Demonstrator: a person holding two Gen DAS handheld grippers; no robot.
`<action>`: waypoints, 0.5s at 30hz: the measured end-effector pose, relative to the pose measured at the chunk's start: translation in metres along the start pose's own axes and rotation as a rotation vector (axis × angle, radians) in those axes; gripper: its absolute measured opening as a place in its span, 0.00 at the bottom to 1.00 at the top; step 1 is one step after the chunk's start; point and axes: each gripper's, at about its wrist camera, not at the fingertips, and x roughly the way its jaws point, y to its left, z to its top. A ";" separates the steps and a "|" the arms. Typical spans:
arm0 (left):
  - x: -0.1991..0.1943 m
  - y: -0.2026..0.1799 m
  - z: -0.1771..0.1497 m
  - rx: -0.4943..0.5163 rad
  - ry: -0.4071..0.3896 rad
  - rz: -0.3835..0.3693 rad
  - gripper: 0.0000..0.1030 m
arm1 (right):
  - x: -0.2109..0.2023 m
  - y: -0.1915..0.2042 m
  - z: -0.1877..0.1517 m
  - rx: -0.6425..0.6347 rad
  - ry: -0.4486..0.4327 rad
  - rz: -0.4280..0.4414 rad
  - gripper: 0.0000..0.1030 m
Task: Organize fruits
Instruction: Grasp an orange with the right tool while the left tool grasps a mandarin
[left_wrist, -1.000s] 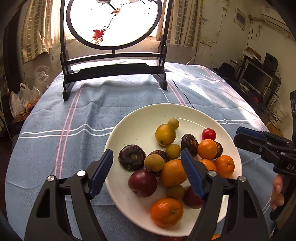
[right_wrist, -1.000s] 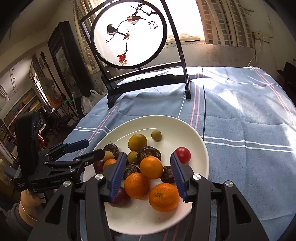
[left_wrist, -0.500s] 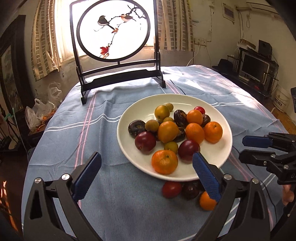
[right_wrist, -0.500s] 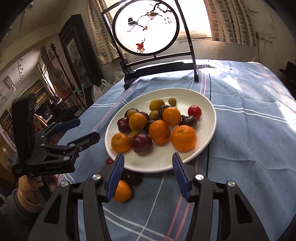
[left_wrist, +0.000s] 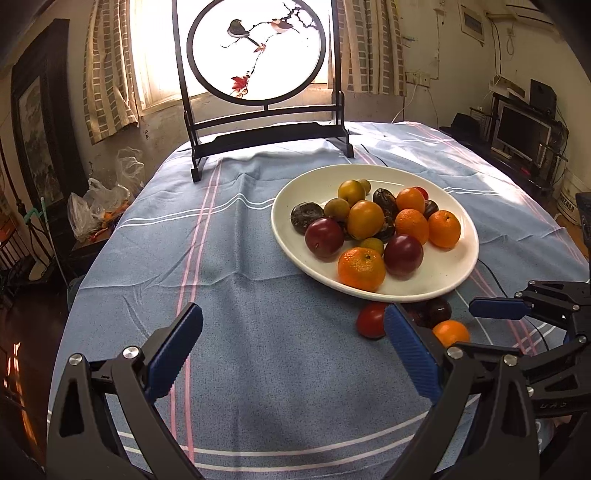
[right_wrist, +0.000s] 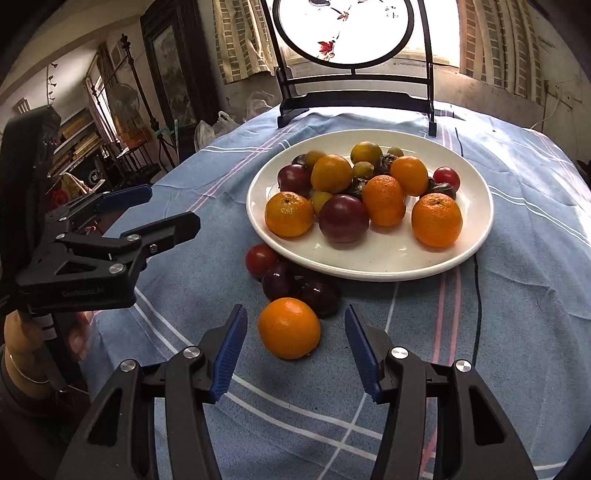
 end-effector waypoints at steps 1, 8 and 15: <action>0.000 0.001 -0.001 0.000 0.001 0.002 0.93 | 0.003 0.002 0.000 -0.005 0.006 -0.005 0.53; -0.001 0.008 -0.007 -0.015 0.008 -0.007 0.93 | 0.022 0.003 0.002 0.017 0.051 0.011 0.44; -0.001 -0.014 -0.015 0.071 0.038 -0.042 0.93 | -0.001 -0.019 -0.011 0.052 0.015 0.026 0.38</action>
